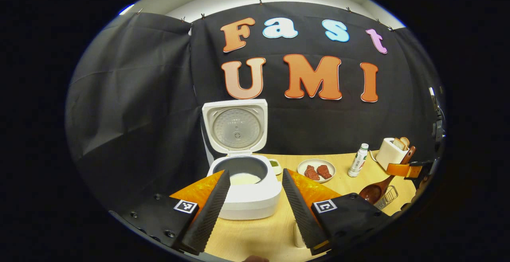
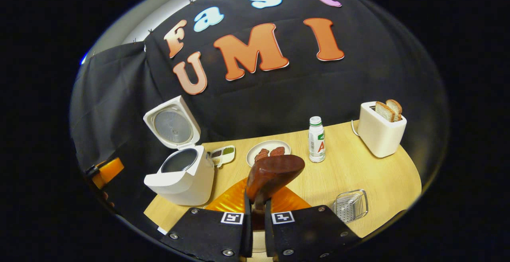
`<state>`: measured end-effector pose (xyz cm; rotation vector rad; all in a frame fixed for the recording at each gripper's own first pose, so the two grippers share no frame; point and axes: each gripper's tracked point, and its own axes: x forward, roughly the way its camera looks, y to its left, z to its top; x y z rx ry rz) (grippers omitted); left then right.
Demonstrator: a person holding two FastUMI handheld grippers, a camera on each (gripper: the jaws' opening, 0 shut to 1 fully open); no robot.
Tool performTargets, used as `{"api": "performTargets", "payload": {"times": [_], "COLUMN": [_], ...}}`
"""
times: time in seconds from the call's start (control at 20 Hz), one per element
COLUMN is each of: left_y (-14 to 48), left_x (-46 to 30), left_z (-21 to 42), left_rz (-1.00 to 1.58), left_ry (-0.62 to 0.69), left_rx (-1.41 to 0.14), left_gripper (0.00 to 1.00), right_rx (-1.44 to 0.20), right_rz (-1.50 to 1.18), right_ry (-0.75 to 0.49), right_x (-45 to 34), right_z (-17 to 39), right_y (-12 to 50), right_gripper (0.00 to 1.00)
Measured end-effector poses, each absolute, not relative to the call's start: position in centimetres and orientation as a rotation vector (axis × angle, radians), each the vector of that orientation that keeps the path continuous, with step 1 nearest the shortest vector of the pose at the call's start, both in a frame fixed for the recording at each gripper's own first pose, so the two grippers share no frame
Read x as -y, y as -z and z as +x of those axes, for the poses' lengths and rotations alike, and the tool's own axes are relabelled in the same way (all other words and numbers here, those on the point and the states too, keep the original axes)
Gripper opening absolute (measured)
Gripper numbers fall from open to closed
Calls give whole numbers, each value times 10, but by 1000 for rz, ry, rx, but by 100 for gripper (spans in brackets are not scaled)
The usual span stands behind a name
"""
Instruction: Close the left gripper, press the button to open the rice cooker; take a wooden spoon from the chopstick holder with the right hand, scoop a spoonful of rice and pour it into the rice cooker, then put the wooden spoon back into the chopstick holder.
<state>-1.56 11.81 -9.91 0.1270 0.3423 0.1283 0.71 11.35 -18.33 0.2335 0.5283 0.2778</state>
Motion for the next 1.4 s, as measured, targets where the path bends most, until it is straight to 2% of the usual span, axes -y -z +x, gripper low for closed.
{"api": "performTargets", "payload": {"times": [0.5,0.85,0.9,0.95,1.05,1.25,1.4], "left_y": [111,119,120,121,123,128,132], "left_x": [-159,-167,-167,-167,-165,-167,-169], "left_z": [-21,-17,-17,-17,-15,-13,-12], "left_rz": [111,132,130,128,128,151,161], "left_ry": [-178,-156,-151,-148,-135,-108,-92], "left_rx": [-370,-389,-392,-393,-398,-411,-421], "left_gripper": [90,90,90,90,90,90,90], "right_rx": [-609,-533,-525,-518,-518,-553,-575], "right_rz": [-144,-336,-351,-361,-373,-312,-192], "right_ry": [-294,-284,-283,-287,-292,-255,-281], "right_x": [-148,-163,-166,-169,-173,-175,-193], "right_z": [-14,-26,-29,-32,-36,-50,-57], "right_y": [277,290,290,292,296,299,295], "right_gripper": [12,11,14,11,11,11,11]}}
